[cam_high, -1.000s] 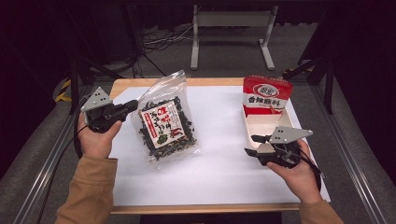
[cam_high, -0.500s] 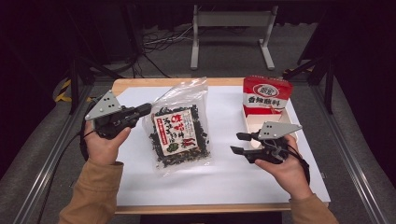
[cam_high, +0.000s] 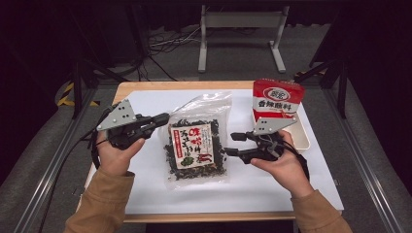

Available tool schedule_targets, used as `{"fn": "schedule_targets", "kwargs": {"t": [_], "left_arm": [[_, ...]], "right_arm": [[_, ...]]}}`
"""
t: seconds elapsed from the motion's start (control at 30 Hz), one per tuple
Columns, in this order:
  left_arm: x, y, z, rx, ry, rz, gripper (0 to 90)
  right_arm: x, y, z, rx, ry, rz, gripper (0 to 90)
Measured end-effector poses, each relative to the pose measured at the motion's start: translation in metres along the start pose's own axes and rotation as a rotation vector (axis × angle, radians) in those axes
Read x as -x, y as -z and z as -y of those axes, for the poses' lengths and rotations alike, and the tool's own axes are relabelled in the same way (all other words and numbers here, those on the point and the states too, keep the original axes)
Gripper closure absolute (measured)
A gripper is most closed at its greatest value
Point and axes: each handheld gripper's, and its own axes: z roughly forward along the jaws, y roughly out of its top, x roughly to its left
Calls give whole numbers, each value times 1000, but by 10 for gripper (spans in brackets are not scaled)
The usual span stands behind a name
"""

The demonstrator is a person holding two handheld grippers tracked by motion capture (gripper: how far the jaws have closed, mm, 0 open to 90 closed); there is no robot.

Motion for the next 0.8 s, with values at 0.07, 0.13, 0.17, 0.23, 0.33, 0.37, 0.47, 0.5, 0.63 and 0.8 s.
{"fn": "schedule_targets", "kwargs": {"t": [0.07,0.13,0.17,0.23,0.33,0.37,0.47,0.5,0.63,0.8], "left_arm": [[3,-2,-1,3,-6,11,885],[6,-3,-2,6,-17,22,884],[7,-4,-3,7,-21,24,884],[8,-4,-3,6,-24,27,884],[10,-6,-3,9,-33,33,883],[10,-6,-3,9,-30,37,883],[11,-7,-3,10,-30,44,883],[11,-8,-3,12,-30,47,883],[14,-9,-4,8,-50,33,883],[13,-7,-4,13,-48,31,881]], "right_arm": [[0,-3,-2,2,-20,-23,433],[2,-7,-5,-8,-36,-34,421],[2,-9,-5,-14,-41,-38,419],[2,-11,-6,-16,-45,-46,417],[1,-16,-7,-12,-45,-70,409],[0,-18,-7,-12,-45,-77,411],[0,-22,-8,-12,-48,-101,432],[0,-24,-8,-12,-51,-111,442],[-2,-29,-9,-71,-21,-160,669],[-7,-30,-11,-89,13,-173,736]]}}
